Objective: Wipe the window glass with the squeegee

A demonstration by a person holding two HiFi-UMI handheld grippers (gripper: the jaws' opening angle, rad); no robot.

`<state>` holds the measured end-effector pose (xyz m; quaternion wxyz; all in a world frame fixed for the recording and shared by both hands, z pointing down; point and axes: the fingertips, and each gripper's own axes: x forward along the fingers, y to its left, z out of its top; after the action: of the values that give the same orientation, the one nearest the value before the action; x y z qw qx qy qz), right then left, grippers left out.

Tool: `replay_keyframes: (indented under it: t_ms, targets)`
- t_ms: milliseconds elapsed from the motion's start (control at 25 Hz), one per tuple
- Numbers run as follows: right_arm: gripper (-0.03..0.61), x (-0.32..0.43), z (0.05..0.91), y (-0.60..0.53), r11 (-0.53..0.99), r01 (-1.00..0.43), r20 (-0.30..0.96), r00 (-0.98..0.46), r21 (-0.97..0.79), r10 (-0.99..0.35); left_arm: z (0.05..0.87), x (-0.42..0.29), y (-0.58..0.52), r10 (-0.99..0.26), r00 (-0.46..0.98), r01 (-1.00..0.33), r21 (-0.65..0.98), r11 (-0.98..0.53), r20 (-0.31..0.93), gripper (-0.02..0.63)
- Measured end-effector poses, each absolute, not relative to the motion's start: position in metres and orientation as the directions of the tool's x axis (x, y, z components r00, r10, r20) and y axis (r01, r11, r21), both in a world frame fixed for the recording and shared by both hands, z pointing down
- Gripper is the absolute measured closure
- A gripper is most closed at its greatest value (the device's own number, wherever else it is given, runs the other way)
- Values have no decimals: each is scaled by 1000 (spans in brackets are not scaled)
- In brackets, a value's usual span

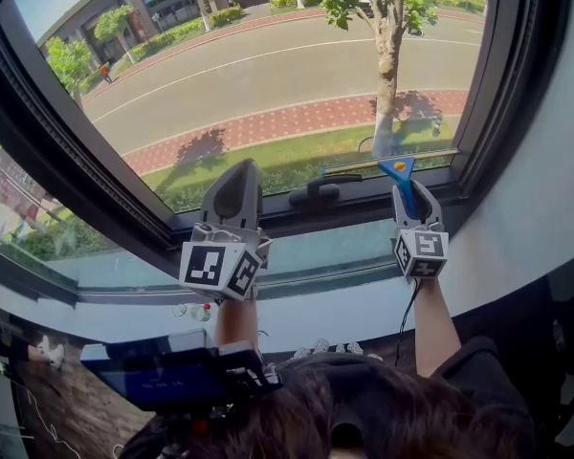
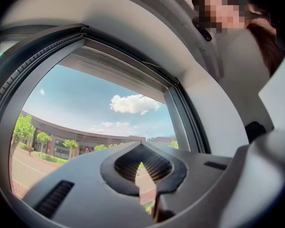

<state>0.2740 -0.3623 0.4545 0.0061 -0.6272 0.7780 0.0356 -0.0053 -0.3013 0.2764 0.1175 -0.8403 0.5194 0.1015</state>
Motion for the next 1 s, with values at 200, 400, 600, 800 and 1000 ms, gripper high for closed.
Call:
replay_keyframes:
  t_ms: [200, 400, 600, 800, 1000]
  targets:
    - [436, 277, 457, -357, 212, -976, -52, -215, 45, -975, 277, -3, -295, -854, 430, -901, -88, -424, -294, 612]
    - [436, 274, 461, -356, 201, -979, -26, -202, 28, -979, 278, -10, -293, -860, 416, -908, -87, -409, -296, 612]
    - [436, 276, 460, -352, 190, -982, -27, -190, 17, -981, 282, -11, -294, -865, 402, -915, -89, -394, -299, 612]
    - [436, 272, 426, -343, 201, -979, -79, -204, 47, -976, 284, -16, -294, -873, 379, -924, -85, -372, -306, 612]
    - [436, 266, 385, -326, 221, -973, -137, -228, 60, -964, 284, -21, -293, -884, 352, -936, -91, -341, -308, 612]
